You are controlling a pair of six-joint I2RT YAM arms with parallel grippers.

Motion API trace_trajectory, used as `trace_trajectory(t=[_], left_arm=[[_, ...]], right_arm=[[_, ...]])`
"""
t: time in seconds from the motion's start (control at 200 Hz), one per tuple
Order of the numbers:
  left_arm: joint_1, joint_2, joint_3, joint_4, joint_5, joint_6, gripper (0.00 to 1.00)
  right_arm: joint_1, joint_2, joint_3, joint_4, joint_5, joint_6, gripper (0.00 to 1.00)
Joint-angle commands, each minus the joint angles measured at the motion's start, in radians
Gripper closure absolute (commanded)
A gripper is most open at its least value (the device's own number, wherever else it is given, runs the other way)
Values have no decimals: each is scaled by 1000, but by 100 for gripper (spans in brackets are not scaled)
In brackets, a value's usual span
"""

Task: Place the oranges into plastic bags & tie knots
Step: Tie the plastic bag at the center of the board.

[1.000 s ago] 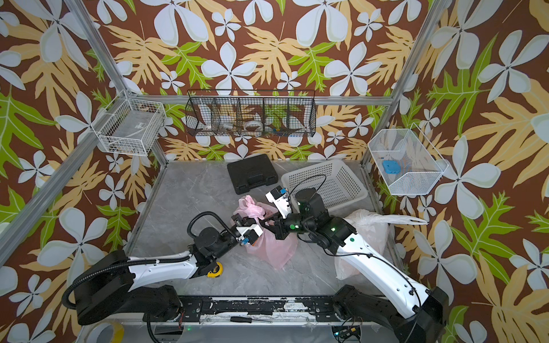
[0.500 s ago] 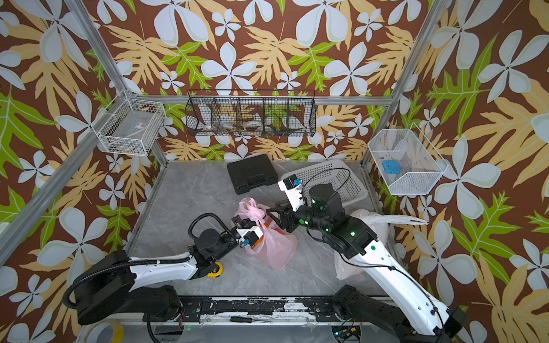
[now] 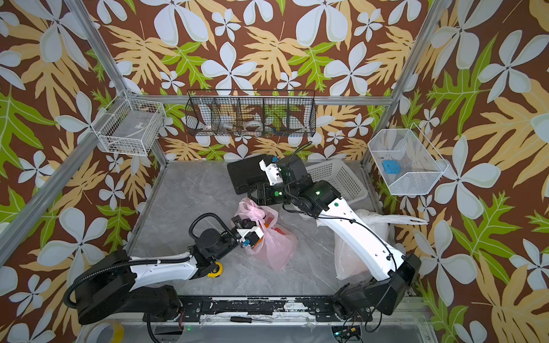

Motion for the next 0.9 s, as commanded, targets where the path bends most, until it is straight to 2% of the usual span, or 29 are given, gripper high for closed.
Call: trace_trajectory(t=[0.0, 0.29, 0.365, 0.43, 0.521, 0.671, 0.841, 0.896], left_arm=[[0, 1, 7, 25, -4, 11, 100], [0, 2, 3, 31, -2, 12, 100], [-2, 2, 2, 31, -1, 13, 100], [-2, 2, 2, 31, -1, 14, 100], [-1, 4, 2, 33, 1, 14, 100], [-1, 6, 1, 37, -2, 14, 100], [-1, -3, -7, 38, -4, 7, 100], [-1, -10, -10, 35, -6, -5, 100]], right_arm=[[9, 16, 9, -23, -33, 31, 47], [18, 55, 20, -33, -38, 40, 64], [18, 61, 23, -41, -25, 42, 64], [18, 70, 33, -56, -14, 37, 58], [17, 69, 32, -52, -26, 41, 60], [22, 66, 30, -41, -50, 49, 75], [22, 47, 18, 3, -45, 56, 100], [22, 39, 16, 18, -25, 56, 100]])
